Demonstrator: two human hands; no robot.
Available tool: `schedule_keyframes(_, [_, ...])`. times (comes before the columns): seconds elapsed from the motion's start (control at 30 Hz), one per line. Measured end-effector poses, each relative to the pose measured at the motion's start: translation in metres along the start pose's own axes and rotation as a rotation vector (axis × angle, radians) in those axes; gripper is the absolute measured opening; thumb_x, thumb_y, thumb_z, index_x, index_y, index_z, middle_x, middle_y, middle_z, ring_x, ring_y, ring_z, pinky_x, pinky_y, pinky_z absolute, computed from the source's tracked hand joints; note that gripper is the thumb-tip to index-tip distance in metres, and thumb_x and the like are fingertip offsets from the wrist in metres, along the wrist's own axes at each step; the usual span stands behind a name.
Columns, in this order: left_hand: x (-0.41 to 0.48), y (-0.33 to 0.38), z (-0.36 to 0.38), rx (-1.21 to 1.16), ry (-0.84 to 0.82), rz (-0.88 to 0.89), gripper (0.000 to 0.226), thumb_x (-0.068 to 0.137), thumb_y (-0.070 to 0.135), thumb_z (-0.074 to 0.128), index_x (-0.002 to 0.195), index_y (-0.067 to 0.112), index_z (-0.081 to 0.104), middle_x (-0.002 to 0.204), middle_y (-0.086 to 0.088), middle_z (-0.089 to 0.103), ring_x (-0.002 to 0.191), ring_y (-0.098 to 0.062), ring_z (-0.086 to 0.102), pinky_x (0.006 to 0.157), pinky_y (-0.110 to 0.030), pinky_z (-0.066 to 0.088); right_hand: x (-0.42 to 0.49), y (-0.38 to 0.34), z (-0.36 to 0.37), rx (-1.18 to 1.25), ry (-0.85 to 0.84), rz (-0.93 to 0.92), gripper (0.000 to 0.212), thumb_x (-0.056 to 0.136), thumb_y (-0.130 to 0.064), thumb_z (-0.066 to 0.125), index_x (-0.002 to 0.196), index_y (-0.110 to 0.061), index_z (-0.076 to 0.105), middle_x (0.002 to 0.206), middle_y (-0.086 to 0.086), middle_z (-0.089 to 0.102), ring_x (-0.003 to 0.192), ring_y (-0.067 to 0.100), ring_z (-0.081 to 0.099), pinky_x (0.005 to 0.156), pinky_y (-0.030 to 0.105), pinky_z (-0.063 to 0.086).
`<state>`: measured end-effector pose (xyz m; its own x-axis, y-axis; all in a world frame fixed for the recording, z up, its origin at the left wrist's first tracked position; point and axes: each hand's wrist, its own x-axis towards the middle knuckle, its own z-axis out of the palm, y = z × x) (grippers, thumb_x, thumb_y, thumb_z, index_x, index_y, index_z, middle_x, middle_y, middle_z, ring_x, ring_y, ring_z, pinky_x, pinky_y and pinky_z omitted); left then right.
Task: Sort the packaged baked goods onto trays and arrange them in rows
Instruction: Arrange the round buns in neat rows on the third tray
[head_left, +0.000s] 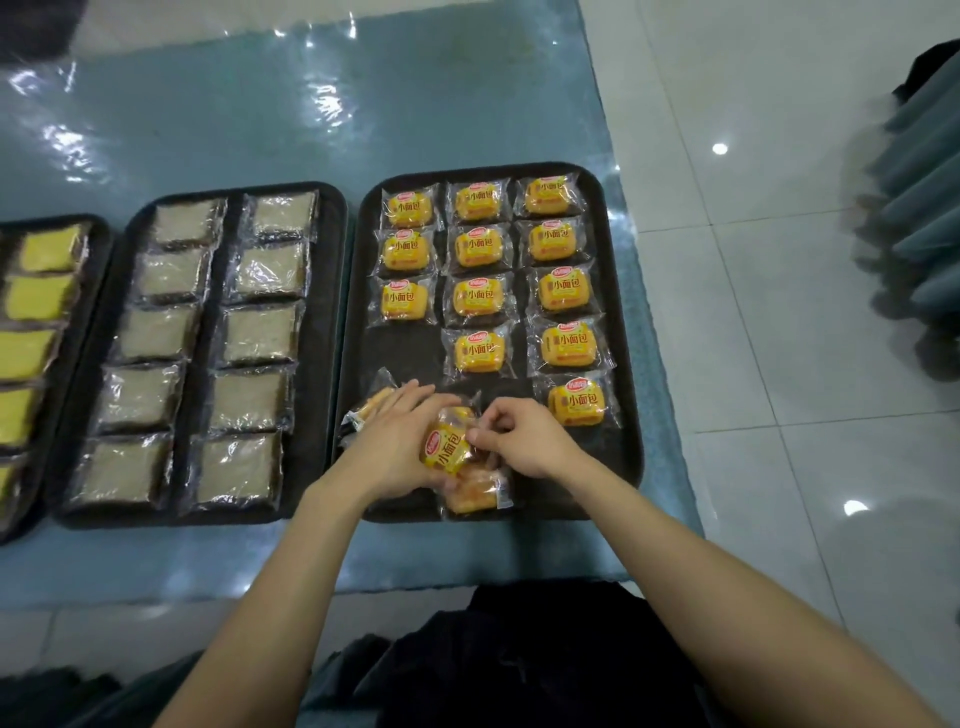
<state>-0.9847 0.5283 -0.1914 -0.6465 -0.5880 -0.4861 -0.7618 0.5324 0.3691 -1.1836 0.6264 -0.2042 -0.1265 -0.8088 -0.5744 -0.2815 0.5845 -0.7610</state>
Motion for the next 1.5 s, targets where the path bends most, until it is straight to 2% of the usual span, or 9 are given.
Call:
schedule_keyframes(0.1, [-0.006, 0.014, -0.008, -0.151, 0.111, -0.039, 0.116, 0.073, 0.053, 0.096, 0.167, 0.043, 0.029, 0.175, 0.003, 0.031, 0.166, -0.023, 0.014, 0.134, -0.056, 0.019, -0.012, 0.001, -0.021, 0.103, 0.037, -0.020, 0.017, 0.100, -0.021, 0.079, 0.104, -0.007, 0.070, 0.090, 0.006, 0.083, 0.077, 0.019, 0.081, 0.071, 0.033, 0.064])
schedule_keyframes(0.23, [-0.006, 0.050, -0.014, -0.405, 0.328, -0.164, 0.084, 0.088, 0.049, 0.087, 0.159, 0.034, 0.044, 0.149, 0.010, 0.055, 0.140, -0.012, 0.048, 0.117, -0.043, 0.044, -0.027, 0.019, -0.056, 0.372, 0.152, -0.047, 0.013, 0.104, -0.013, 0.073, 0.106, -0.002, 0.067, 0.092, 0.016, 0.081, 0.081, 0.025, 0.080, 0.073, 0.034, 0.063])
schedule_keyframes(0.4, [0.010, 0.096, -0.006, -1.029, 0.179, -0.232, 0.037, 0.102, 0.029, 0.077, 0.136, 0.020, 0.064, 0.127, -0.005, 0.077, 0.104, -0.019, 0.080, 0.093, -0.038, 0.066, -0.044, 0.050, -0.081, 0.594, 0.214, -0.087, 0.029, 0.104, 0.001, 0.068, 0.129, -0.007, 0.056, 0.110, 0.019, 0.077, 0.093, 0.040, 0.081, 0.087, 0.050, 0.066])
schedule_keyframes(0.5, [0.023, 0.110, 0.010, -1.070, 0.195, -0.212, 0.018, 0.104, 0.019, 0.075, 0.122, 0.018, 0.071, 0.116, -0.006, 0.081, 0.104, -0.025, 0.080, 0.086, -0.037, 0.067, -0.050, 0.070, -0.087, 0.423, 0.186, -0.077, 0.026, 0.102, -0.014, 0.076, 0.124, -0.017, 0.062, 0.111, 0.012, 0.078, 0.095, 0.031, 0.081, 0.088, 0.048, 0.066])
schedule_keyframes(0.6, [0.031, 0.115, 0.026, -1.029, 0.160, -0.218, 0.018, 0.103, 0.020, 0.076, 0.121, 0.019, 0.074, 0.112, -0.002, 0.082, 0.106, -0.025, 0.080, 0.093, -0.044, 0.067, -0.056, 0.087, -0.094, 0.207, 0.276, -0.079, 0.026, 0.097, -0.043, 0.081, 0.112, -0.025, 0.070, 0.106, -0.001, 0.077, 0.097, 0.021, 0.076, 0.087, 0.043, 0.065])
schedule_keyframes(0.83, [0.033, 0.120, 0.041, -0.997, 0.041, -0.167, 0.029, 0.100, 0.021, 0.081, 0.128, 0.023, 0.076, 0.119, -0.002, 0.082, 0.114, -0.023, 0.078, 0.102, -0.051, 0.063, -0.056, 0.104, -0.098, 0.371, 0.295, -0.036, 0.028, 0.095, -0.050, 0.081, 0.098, -0.023, 0.079, 0.095, -0.006, 0.079, 0.090, 0.014, 0.076, 0.075, 0.028, 0.063])
schedule_keyframes(1.0, [0.033, 0.121, 0.041, -0.996, 0.005, -0.153, 0.035, 0.096, 0.020, 0.084, 0.130, 0.019, 0.075, 0.117, -0.002, 0.083, 0.112, -0.024, 0.079, 0.105, -0.051, 0.062, -0.048, 0.099, -0.102, 0.366, 0.216, -0.028, 0.014, 0.091, -0.041, 0.087, 0.099, -0.030, 0.085, 0.102, -0.004, 0.081, 0.099, 0.019, 0.079, 0.090, 0.039, 0.066])
schedule_keyframes(1.2, [0.029, 0.108, 0.045, -0.960, -0.044, -0.169, 0.039, 0.088, 0.018, 0.092, 0.124, 0.014, 0.077, 0.110, -0.008, 0.084, 0.102, -0.030, 0.082, 0.103, -0.048, 0.062, -0.039, 0.098, -0.097, 0.483, 0.243, 0.016, 0.004, 0.093, -0.021, 0.086, 0.090, -0.018, 0.086, 0.096, 0.001, 0.084, 0.100, 0.025, 0.080, 0.084, 0.038, 0.066])
schedule_keyframes(1.5, [0.026, 0.114, 0.058, -1.229, 0.150, -0.275, 0.033, 0.087, 0.006, 0.090, 0.114, -0.002, 0.074, 0.101, -0.020, 0.082, 0.095, -0.039, 0.082, 0.093, -0.045, 0.067, -0.047, 0.101, -0.104, 0.412, 0.154, 0.039, 0.041, 0.088, -0.042, 0.090, 0.119, -0.020, 0.074, 0.111, 0.004, 0.080, 0.096, 0.020, 0.081, 0.079, 0.034, 0.067])
